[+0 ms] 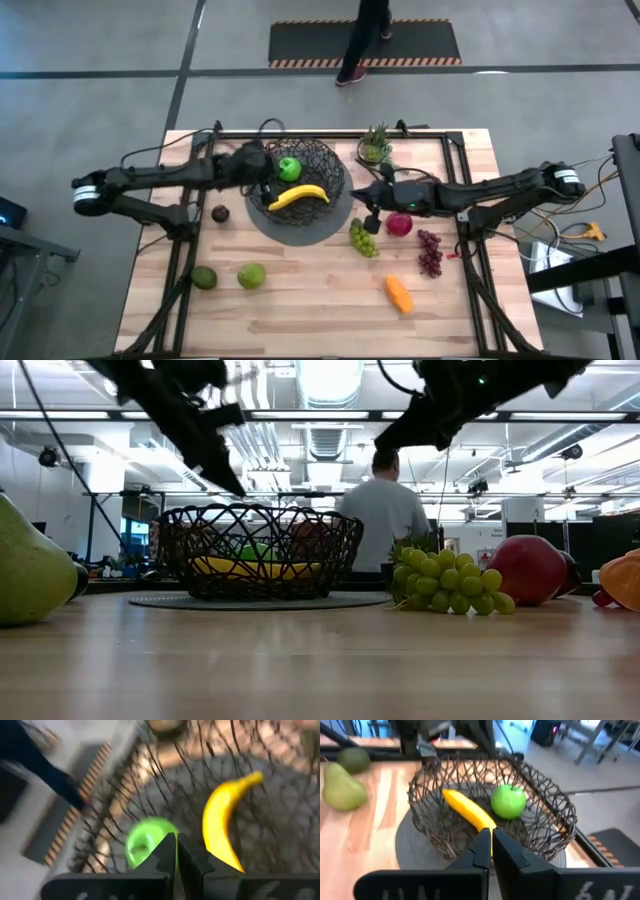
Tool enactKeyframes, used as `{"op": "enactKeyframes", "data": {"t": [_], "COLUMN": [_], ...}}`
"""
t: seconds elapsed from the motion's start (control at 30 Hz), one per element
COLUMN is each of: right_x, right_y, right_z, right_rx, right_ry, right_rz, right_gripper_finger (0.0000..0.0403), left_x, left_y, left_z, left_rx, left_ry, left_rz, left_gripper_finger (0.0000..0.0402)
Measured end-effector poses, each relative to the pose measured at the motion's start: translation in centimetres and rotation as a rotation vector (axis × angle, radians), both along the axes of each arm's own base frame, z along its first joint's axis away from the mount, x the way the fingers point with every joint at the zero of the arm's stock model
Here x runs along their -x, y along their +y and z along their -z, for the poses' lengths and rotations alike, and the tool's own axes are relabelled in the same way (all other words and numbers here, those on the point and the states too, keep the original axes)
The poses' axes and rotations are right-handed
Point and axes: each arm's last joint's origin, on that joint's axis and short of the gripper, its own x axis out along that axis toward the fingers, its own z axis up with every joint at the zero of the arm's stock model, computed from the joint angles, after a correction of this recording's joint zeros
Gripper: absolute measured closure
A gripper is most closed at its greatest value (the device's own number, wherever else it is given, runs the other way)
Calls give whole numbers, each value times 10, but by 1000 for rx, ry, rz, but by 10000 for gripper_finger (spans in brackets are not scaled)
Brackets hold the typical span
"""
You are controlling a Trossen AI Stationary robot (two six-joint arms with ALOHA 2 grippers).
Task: Build produce basket
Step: Put the green apple into the black wire basket
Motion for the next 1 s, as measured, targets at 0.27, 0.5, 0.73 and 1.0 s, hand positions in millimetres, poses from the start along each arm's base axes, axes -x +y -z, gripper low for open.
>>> {"op": "enactKeyframes", "data": {"t": [0.27,0.5,0.73,1.0], "right_x": [13,12,10,11], "right_y": [0,0,0,0], "right_z": [7,11,15,16], "right_rx": [19,2,1,-5], "right_ry": [-61,-41,-18,-16], "right_rz": [-7,-5,-4,-2], "right_gripper_finger": [394,394,394,394], "left_x": [-30,-49,-54,-57], "left_y": [46,64,66,65], "left_z": [3,17,29,29], "left_rx": [71,105,126,171], "left_ry": [186,251,286,228], "left_rz": [-43,-63,-61,-10], "left_gripper_finger": [401,402,402,401]}}
